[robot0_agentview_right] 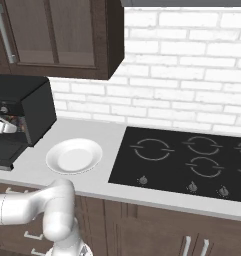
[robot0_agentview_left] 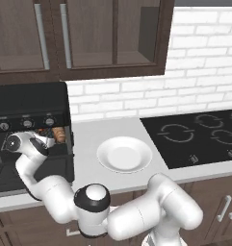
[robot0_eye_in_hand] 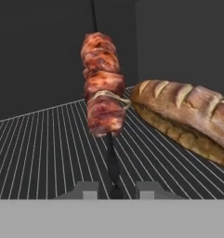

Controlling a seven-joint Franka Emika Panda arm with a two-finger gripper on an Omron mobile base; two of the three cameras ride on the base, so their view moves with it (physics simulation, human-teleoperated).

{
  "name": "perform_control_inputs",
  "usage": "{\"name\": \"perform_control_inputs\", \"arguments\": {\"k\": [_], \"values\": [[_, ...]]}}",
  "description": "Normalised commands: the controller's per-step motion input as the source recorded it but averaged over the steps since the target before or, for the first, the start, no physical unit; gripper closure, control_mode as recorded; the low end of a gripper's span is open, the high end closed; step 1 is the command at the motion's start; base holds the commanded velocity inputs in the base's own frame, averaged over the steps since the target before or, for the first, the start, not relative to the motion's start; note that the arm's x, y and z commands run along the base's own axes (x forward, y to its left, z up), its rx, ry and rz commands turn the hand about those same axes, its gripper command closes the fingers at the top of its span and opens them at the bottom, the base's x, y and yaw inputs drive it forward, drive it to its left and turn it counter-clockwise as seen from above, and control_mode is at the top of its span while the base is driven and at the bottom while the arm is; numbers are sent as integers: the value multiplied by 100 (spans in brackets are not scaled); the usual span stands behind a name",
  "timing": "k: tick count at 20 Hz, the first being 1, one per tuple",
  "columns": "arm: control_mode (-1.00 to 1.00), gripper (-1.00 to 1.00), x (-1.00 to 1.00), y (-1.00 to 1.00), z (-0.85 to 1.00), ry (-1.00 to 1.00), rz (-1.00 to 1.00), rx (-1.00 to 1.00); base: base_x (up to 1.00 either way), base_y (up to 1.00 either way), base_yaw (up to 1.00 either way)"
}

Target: Pick up the kebab skewer and baguette bread, and place them inside the toaster oven. Close the toaster oven door and start by setting the timer.

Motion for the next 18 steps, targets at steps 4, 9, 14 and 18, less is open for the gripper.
{"name": "perform_control_inputs", "arguments": {"k": [4, 9, 14, 18], "values": [[-100, -100, 1, 0, 0, 0, 0, 0, 0, 0, 0], [-100, -100, 0, 0, 0, 0, 0, 0, 0, 0, 0], [-100, -100, 0, 0, 0, 0, 0, 0, 0, 0, 0], [-100, -100, -42, 8, 19, 0, 0, 0, 0, 0, 0]]}}
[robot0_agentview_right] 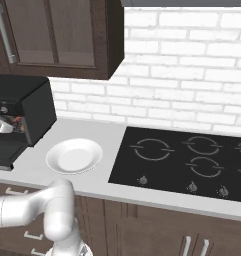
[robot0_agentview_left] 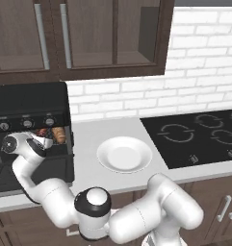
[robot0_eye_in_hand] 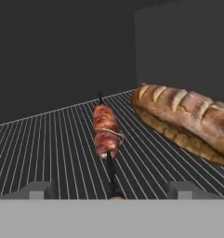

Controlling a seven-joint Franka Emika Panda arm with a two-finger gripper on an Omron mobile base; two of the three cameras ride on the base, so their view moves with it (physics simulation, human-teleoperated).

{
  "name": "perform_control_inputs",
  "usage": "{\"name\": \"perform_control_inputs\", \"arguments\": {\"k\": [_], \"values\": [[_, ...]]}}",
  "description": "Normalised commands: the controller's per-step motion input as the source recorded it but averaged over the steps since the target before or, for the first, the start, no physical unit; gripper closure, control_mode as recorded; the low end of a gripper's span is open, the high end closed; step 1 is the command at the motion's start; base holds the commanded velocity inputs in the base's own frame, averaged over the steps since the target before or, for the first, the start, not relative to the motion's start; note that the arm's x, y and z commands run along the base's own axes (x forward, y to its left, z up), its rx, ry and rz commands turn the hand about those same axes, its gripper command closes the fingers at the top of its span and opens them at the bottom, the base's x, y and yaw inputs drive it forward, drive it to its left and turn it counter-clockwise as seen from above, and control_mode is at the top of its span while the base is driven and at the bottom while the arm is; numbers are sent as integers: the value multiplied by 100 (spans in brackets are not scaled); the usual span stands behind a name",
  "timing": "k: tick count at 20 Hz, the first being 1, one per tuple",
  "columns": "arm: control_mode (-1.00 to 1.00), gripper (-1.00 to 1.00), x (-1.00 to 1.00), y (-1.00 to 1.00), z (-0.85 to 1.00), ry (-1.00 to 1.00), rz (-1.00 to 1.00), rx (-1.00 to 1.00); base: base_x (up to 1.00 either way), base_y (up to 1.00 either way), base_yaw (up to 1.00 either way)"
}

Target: Pick up the kebab skewer and baguette bread, and place them inside the toaster oven. Close the toaster oven door and start by setting the timer.

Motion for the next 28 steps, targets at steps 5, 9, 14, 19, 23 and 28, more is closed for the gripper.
{"name": "perform_control_inputs", "arguments": {"k": [5, 9, 14, 19, 23, 28], "values": [[-100, -100, -71, 14, 32, 4, 0, 0, 0, 0, 0], [-100, -100, -87, 4, 2, 7, 0, 0, 0, 0, 0], [-100, -100, -100, 0, 0, 8, 0, 0, 0, 0, 0], [-100, -100, -100, 0, 0, 7, 0, 0, 0, 0, 0], [-100, -100, -90, 0, 0, 10, 0, 0, 0, 0, 0], [-100, -100, -60, -7, -12, 8, 2, 0, 0, 0, 0]]}}
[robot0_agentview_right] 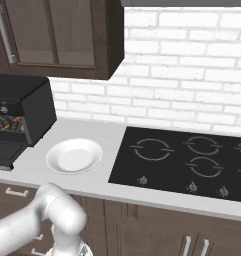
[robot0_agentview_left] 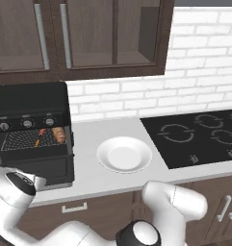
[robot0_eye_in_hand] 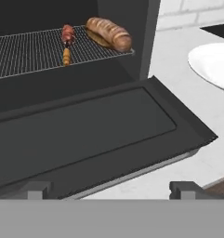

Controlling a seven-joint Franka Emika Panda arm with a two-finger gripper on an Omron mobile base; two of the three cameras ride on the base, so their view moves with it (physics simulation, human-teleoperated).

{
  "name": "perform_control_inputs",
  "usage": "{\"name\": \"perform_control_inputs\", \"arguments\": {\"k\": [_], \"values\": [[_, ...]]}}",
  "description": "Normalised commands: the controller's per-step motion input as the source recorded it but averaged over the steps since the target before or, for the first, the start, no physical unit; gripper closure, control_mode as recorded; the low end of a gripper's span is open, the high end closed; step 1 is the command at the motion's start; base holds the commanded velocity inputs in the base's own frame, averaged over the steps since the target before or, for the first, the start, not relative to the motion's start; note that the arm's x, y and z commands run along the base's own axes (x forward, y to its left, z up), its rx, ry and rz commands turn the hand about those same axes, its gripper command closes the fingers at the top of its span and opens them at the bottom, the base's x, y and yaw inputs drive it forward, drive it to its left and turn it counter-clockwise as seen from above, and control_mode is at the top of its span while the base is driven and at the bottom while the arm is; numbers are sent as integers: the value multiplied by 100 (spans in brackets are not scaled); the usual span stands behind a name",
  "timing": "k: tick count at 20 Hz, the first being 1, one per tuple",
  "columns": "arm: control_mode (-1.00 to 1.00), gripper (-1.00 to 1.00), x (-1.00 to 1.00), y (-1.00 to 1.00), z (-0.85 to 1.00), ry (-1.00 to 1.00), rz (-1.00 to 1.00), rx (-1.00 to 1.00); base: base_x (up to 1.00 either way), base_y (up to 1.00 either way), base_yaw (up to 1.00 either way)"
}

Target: Pick up the kebab skewer and baguette bread, and place them inside the toaster oven. Close the toaster oven door and start by setting the timer.

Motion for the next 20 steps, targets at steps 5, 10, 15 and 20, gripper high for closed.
{"name": "perform_control_inputs", "arguments": {"k": [5, 10, 15, 20], "values": [[-100, -100, -12, -2, -31, 1, 8, 0, 0, 0, 0], [-100, -100, 0, -9, -23, 7, 18, 0, 0, 0, 0], [-100, -100, -9, -1, -27, 5, 12, -1, 0, 0, 0], [-100, -100, -18, 0, -27, 0, 0, -3, 0, 0, 0]]}}
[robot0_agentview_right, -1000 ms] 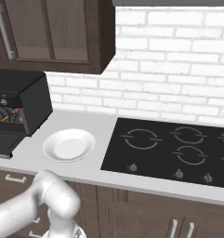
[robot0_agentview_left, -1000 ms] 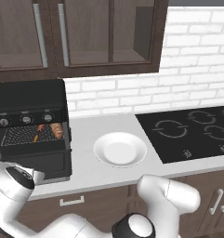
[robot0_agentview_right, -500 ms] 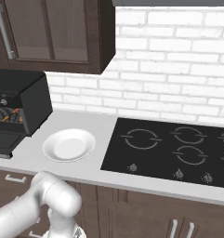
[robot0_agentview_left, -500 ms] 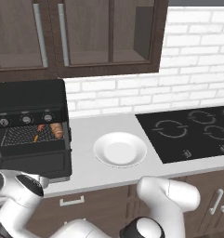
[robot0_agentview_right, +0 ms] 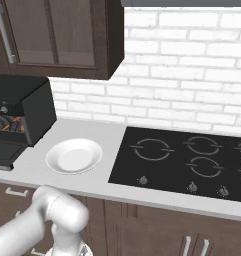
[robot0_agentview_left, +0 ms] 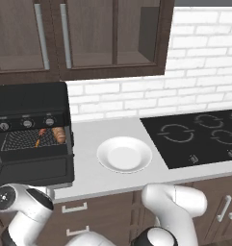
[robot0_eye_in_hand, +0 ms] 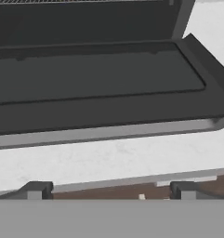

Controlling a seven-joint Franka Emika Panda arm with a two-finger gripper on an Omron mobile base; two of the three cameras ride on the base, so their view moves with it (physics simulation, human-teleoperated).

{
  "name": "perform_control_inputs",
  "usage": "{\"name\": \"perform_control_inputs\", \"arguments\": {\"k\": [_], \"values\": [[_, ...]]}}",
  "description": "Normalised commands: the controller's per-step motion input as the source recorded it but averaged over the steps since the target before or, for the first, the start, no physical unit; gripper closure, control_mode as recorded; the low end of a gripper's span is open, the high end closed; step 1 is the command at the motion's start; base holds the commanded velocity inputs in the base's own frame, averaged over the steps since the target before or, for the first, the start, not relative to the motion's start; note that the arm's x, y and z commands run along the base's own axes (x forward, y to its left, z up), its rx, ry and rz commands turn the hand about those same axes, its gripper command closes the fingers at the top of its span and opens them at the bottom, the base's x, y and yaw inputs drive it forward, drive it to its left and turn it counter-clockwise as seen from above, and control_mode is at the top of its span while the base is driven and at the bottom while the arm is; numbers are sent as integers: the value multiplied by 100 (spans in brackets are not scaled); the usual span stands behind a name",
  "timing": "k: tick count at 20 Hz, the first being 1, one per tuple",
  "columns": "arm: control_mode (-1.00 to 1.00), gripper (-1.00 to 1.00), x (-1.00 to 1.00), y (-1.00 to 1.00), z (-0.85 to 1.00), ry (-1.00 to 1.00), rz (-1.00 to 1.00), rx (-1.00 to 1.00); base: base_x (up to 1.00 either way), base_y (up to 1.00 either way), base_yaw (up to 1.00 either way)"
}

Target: Pick up the kebab skewer and baguette bread, and place them inside the toaster oven. Close the toaster oven door and start by setting the timer.

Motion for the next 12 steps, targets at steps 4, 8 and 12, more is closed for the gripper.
{"name": "perform_control_inputs", "arguments": {"k": [4, 8, 12], "values": [[-100, -100, 0, -1, -27, -3, 0, -1, 0, 0, 0], [-100, -100, 0, -12, -11, -4, 0, 0, 0, 0, 0], [-100, -100, 11, -18, 0, -5, 0, 0, 0, 0, 0]]}}
